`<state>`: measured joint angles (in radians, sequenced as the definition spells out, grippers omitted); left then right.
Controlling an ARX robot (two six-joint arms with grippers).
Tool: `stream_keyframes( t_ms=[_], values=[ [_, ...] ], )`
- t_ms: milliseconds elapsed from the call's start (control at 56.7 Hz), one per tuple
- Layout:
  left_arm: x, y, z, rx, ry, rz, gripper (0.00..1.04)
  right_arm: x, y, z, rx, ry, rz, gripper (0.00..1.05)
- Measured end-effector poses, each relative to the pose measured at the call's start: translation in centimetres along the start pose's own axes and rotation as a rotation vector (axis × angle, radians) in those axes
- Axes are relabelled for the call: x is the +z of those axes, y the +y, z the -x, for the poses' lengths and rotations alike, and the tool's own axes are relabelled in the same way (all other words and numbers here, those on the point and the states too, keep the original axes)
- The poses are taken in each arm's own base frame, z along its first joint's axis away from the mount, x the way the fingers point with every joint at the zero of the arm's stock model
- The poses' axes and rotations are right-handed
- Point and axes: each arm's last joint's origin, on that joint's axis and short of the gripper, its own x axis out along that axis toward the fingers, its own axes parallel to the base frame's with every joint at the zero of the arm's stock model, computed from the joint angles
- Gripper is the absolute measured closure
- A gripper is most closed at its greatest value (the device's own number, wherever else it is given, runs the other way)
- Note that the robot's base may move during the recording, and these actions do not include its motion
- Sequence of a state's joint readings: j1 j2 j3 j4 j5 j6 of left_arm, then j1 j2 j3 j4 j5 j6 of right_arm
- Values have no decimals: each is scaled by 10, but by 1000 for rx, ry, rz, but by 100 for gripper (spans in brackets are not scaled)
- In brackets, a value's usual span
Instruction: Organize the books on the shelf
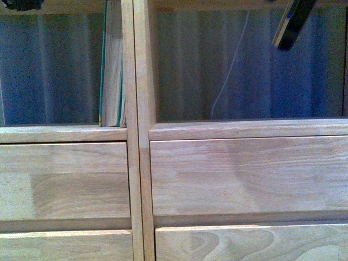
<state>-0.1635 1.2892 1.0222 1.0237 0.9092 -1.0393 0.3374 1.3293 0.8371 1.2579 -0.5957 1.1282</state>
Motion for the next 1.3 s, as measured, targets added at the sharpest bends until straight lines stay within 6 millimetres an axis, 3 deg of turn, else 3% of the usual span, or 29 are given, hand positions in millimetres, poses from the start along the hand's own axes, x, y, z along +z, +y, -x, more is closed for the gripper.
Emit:
stream_keyframes(
  t_ms=[194,370,564,846,1058,1305],
  values=[
    [15,12,-15,-8,-22,-16,7,-12,-20,-7,-48,43,-31,98],
    [23,32,-27,11,-59,-10,7,-10,-23,-20,-32,41,-33,98],
    [19,38,-29,49,-110,-39,51,-9,-14,-32,18,40,-38,98],
    [16,34,-23,13,-143,-19,85,-17,-10,-38,24,42,-76,97],
    [26,38,-11,101,-186,-42,89,-14,-11,-41,-45,46,-33,57],
    [38,46,14,500,-213,-201,89,39,-5,-18,-259,-31,200,23]
  ],
)
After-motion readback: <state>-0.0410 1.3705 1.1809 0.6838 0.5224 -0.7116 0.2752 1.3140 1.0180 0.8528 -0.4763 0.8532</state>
